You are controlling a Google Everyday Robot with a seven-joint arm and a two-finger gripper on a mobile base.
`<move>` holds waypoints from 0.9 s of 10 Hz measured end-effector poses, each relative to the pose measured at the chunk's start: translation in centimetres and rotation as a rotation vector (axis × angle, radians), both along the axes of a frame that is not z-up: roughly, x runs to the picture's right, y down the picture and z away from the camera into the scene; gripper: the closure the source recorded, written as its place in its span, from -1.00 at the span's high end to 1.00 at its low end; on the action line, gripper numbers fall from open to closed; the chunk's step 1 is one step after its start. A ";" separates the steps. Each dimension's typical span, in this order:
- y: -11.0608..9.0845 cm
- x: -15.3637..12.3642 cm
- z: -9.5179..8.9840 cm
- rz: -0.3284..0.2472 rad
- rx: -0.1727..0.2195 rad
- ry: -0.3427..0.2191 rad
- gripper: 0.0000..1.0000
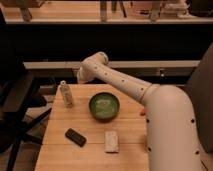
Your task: Knock the bottle over
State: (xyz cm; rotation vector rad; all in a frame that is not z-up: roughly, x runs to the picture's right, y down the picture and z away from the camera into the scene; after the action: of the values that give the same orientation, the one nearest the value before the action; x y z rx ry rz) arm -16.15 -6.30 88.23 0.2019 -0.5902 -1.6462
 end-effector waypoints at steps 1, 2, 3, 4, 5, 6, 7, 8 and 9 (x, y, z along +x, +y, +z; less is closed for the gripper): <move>-0.2 -0.9 0.5 -0.017 -0.001 -0.025 -1.00; -0.5 -1.7 1.0 -0.033 -0.003 -0.050 -1.00; -0.6 -2.7 1.4 -0.049 -0.005 -0.074 -1.00; -0.6 -4.0 1.5 -0.069 -0.007 -0.107 -1.00; -0.5 -5.1 1.5 -0.085 -0.011 -0.134 -1.00; -0.2 -6.3 1.5 -0.107 -0.020 -0.172 -1.00; 0.3 -7.7 1.3 -0.131 -0.030 -0.205 -1.00; 0.7 -8.7 0.8 -0.150 -0.041 -0.232 -1.00; 1.2 -9.0 -0.1 -0.167 -0.050 -0.254 -1.00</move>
State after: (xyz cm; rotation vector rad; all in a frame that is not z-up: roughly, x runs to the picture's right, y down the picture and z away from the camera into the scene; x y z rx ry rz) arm -25.11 -5.12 88.16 0.3351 -0.8591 -1.7776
